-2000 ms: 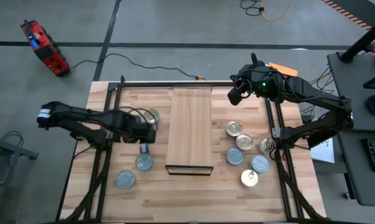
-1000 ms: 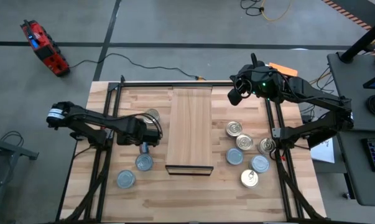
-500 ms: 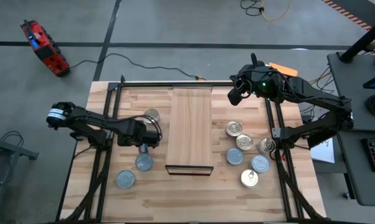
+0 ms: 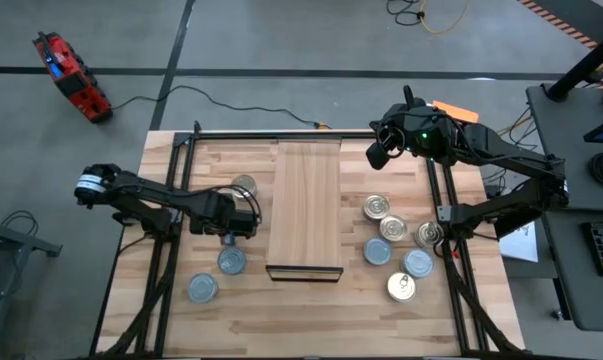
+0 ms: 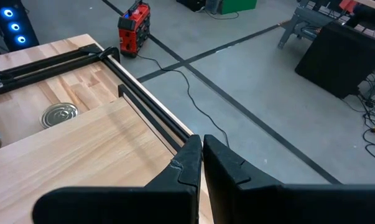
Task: Stack canned seafood by type on shelf
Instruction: Put the blue-pink tuna can on the shelf
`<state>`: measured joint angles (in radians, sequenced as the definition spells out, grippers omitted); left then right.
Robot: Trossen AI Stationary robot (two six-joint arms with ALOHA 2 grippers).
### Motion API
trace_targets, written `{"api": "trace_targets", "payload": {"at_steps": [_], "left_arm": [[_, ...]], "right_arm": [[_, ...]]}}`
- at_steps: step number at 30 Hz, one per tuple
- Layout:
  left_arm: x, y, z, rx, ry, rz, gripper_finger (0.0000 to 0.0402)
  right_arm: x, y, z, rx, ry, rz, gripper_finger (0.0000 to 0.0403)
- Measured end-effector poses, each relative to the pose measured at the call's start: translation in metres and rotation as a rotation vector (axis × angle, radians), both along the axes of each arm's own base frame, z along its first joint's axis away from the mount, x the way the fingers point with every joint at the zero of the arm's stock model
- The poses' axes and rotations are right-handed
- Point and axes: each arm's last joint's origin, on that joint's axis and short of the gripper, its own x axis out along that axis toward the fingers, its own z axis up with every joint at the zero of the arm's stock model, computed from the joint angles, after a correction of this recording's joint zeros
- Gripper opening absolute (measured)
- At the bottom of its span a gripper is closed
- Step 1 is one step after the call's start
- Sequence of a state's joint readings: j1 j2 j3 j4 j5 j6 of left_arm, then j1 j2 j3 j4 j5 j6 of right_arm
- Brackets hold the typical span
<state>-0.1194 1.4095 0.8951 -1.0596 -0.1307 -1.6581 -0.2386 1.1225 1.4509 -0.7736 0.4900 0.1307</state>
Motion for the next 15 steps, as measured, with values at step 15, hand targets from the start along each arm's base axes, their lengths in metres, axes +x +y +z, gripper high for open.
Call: {"api": "trace_targets", "payload": {"at_steps": [15], "left_arm": [[0.005,0.003,0.090,0.145,0.101,-0.446,0.0179]], "right_arm": [[0.000,0.000,0.000,0.007,-0.007,-0.005,0.0009]]}}
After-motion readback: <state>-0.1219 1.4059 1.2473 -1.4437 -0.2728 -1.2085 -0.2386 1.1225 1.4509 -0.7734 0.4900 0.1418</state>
